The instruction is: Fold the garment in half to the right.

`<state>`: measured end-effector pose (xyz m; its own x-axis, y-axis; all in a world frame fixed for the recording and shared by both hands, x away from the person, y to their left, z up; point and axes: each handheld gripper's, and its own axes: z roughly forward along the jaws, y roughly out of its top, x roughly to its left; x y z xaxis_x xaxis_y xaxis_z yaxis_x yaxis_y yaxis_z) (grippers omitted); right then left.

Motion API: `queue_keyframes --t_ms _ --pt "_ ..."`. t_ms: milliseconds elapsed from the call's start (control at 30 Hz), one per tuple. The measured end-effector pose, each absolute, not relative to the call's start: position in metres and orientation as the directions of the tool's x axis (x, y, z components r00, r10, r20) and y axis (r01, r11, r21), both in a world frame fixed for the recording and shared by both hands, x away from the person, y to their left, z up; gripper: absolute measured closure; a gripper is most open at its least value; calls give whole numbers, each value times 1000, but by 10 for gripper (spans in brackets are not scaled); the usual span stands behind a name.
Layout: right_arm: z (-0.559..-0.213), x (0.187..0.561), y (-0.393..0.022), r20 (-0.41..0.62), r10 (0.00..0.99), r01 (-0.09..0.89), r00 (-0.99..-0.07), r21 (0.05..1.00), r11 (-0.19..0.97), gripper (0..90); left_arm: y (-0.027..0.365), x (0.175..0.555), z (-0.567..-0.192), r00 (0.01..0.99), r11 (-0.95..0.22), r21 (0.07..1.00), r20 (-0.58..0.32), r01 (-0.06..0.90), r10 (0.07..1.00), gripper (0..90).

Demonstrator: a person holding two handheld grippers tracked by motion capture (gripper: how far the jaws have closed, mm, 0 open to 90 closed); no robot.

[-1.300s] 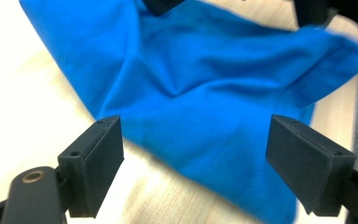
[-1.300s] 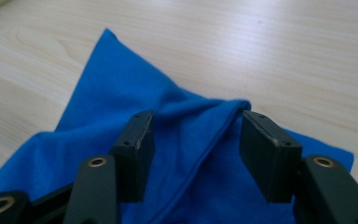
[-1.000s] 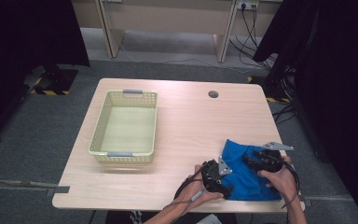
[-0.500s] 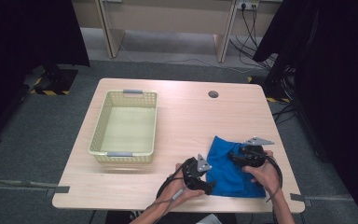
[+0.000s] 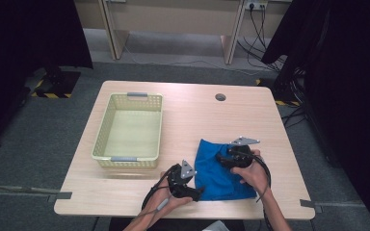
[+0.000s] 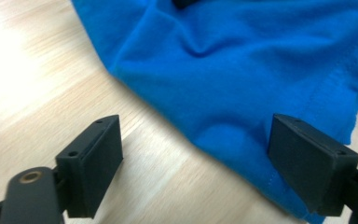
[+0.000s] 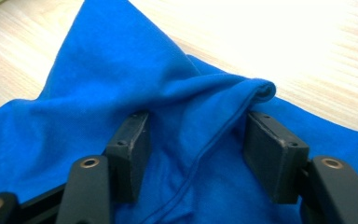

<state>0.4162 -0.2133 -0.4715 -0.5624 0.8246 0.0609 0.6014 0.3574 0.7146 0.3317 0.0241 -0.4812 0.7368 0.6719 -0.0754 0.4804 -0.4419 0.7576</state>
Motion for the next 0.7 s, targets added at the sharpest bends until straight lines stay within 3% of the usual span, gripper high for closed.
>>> queue_keyframes --t_ms 133,233,433,533,700 --pt "-471 414 -213 87 844 622 -529 716 316 334 26 331 -481 731 -437 757 -78 485 678 155" --pt "-472 414 -211 91 845 623 -526 718 311 350 26 331 -481 729 -438 755 -76 487 680 144" --pt "-471 412 -204 29 786 542 -617 740 399 697 25 331 -482 735 -446 753 -74 484 674 120" --pt "-467 410 -203 32 774 523 -633 755 397 771 24 330 -482 744 -452 751 -78 482 664 100" --pt "-448 402 -207 2 773 469 -635 797 382 813 19 329 -480 754 -451 756 -85 474 652 98"
